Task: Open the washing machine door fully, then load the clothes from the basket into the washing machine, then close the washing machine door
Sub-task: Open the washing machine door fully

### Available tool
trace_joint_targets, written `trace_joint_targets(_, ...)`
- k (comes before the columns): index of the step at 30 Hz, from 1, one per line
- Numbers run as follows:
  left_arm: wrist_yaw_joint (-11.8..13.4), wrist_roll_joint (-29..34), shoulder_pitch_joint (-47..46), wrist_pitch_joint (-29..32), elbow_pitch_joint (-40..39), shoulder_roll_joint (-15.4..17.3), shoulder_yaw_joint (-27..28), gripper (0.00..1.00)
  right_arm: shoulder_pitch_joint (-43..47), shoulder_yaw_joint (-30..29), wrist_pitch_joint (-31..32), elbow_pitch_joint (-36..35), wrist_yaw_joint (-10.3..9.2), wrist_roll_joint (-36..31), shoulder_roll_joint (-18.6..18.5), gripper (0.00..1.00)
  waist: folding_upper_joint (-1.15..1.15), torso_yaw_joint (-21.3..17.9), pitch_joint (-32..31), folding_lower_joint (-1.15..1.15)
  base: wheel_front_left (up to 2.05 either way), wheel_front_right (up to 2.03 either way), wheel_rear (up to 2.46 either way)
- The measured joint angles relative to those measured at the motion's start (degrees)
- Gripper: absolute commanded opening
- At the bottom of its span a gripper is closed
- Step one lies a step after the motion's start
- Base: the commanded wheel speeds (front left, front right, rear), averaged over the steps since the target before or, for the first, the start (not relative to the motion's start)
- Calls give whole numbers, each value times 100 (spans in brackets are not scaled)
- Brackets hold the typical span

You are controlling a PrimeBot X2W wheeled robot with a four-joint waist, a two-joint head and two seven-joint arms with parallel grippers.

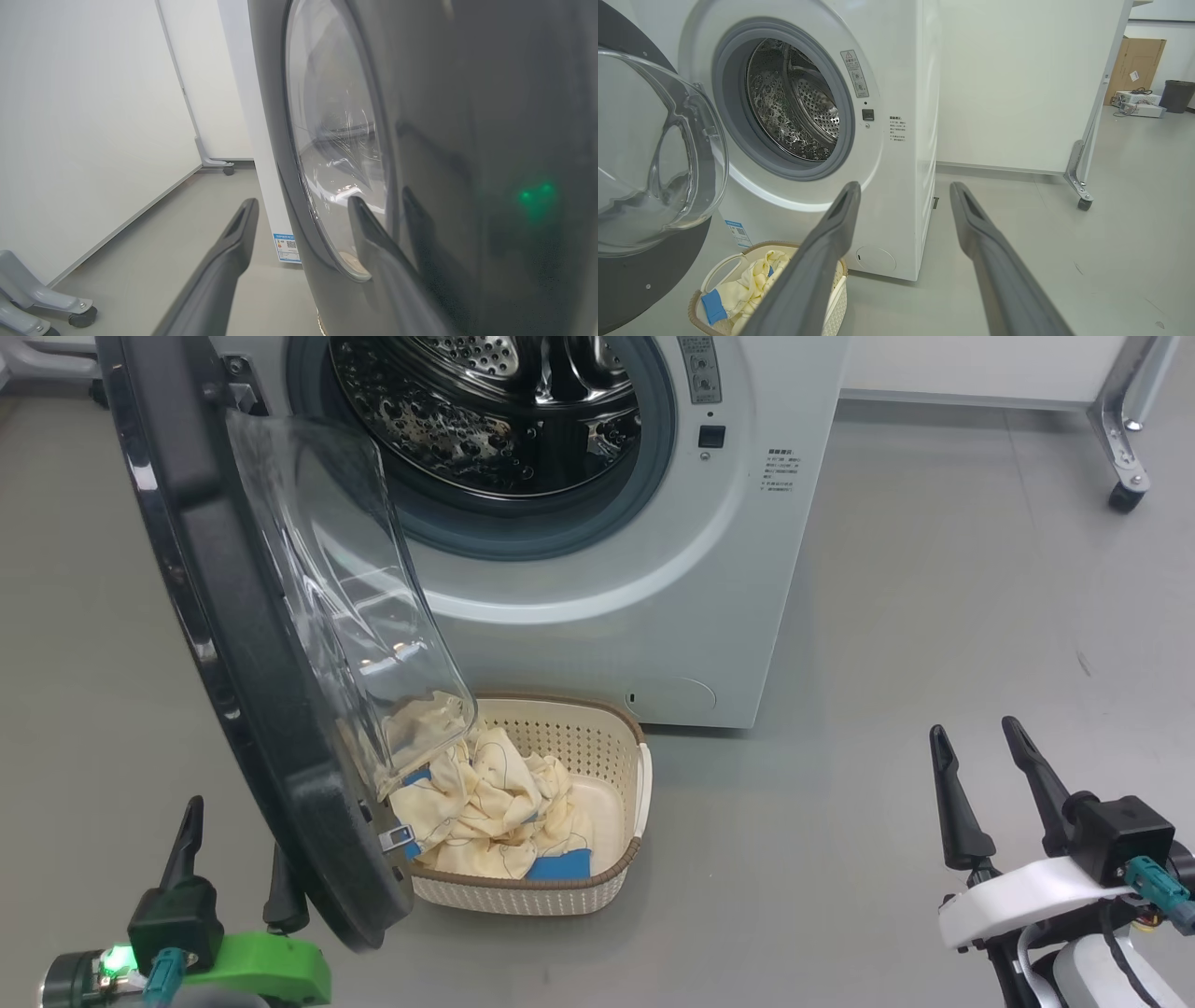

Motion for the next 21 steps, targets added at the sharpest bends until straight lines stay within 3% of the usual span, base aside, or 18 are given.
trace_joint_targets(21, 0, 46, -23, 0, 88, -67, 86, 100, 400, -16, 0, -93, -3, -443, 450, 100, 0, 168, 73, 0, 0, 0, 0)
